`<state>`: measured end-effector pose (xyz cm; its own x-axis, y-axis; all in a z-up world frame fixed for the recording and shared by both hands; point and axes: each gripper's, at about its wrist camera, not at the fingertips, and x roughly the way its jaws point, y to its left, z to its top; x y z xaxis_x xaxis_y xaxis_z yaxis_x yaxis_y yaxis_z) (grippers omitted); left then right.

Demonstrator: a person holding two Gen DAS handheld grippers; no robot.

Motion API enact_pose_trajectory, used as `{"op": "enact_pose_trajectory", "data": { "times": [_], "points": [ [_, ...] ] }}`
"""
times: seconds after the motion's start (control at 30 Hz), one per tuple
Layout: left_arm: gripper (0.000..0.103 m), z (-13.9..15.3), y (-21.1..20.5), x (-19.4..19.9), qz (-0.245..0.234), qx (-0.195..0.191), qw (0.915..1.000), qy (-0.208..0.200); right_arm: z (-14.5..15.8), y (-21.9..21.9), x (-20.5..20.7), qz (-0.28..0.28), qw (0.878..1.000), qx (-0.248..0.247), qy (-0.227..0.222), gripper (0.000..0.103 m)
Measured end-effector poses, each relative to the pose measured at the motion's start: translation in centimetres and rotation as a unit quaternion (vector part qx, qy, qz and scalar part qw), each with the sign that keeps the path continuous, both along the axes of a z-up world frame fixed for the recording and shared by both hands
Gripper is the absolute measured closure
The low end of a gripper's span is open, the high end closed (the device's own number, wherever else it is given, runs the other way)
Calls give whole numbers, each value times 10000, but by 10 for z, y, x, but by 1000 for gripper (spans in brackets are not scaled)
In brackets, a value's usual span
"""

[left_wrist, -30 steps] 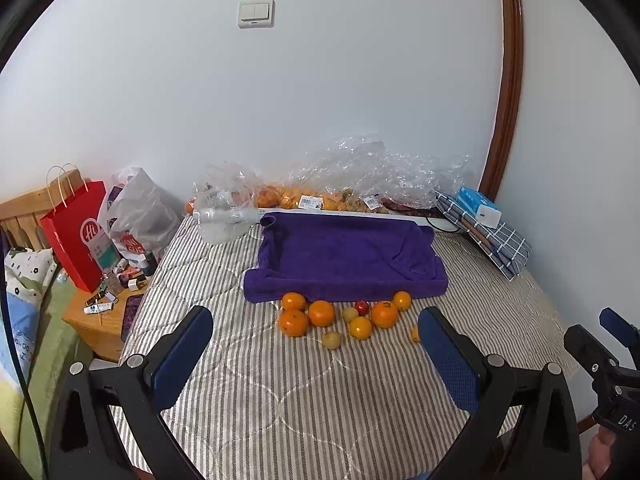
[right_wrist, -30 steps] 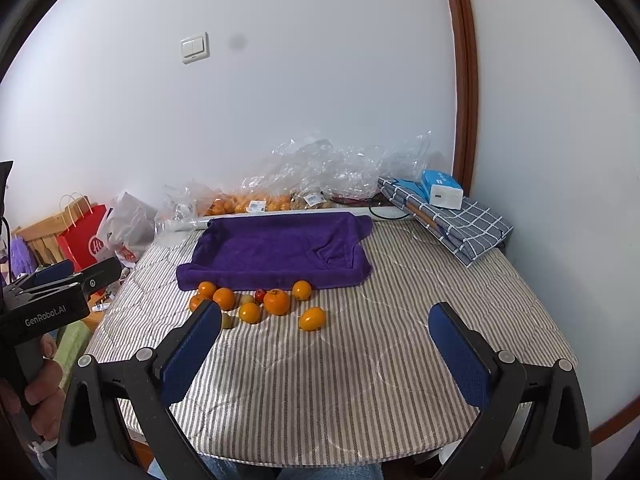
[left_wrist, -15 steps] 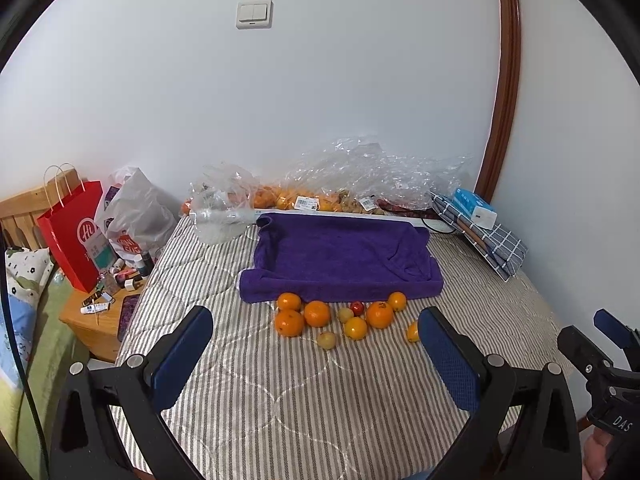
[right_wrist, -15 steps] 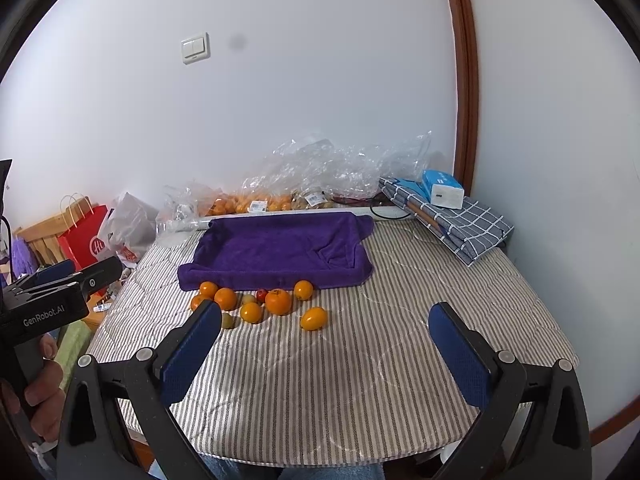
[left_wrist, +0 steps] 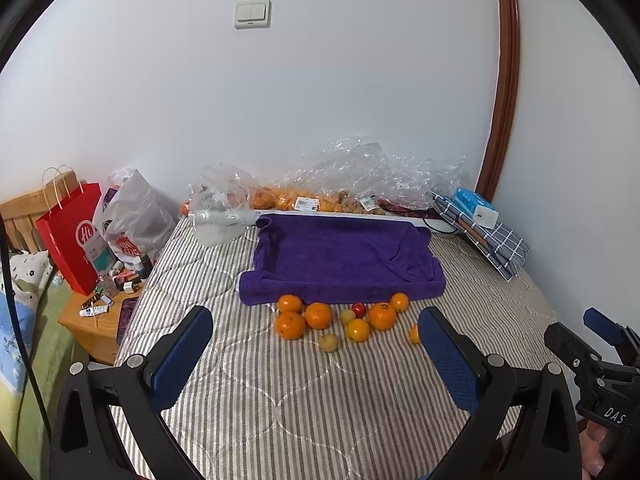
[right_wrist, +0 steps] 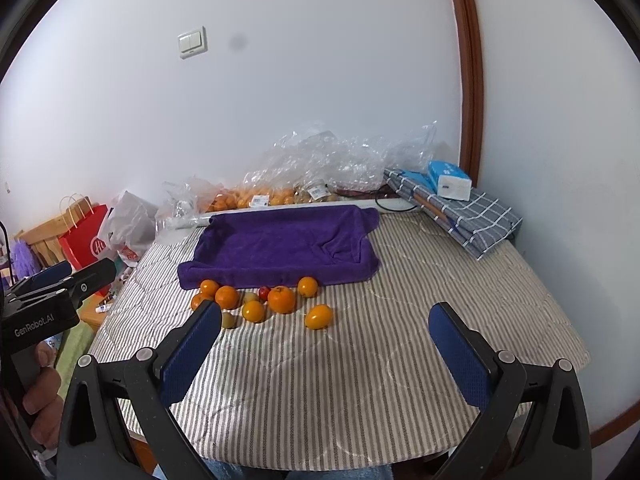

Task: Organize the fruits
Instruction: 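Grasp a yellow-orange fruit with the right tool while the left tool grasps an orange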

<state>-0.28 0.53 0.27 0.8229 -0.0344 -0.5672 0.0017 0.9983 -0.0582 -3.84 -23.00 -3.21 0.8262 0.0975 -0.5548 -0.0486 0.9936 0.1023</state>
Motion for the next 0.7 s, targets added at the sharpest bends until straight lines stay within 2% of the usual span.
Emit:
{"op": "enact_pose_trajectory", "data": {
  "times": [0.27, 0.5, 0.6, 0.7],
  "points": [
    [0, -17, 9, 18, 53, -14, 9999, 99, -8, 6, 16, 19, 9999, -120, 17, 1],
    [0, -54, 20, 46, 70, -50, 9991, 422, -27, 4, 43, -80, 9998, -136, 146, 1],
    [4, -74, 28, 58, 111, -66, 9982, 591, -44, 0, 60, -91, 9993, -183, 327, 2],
    [16, -97, 39, 70, 89, -245, 9959, 871, -66, -2, 78, -91, 9978, -198, 620, 9]
  ]
}}
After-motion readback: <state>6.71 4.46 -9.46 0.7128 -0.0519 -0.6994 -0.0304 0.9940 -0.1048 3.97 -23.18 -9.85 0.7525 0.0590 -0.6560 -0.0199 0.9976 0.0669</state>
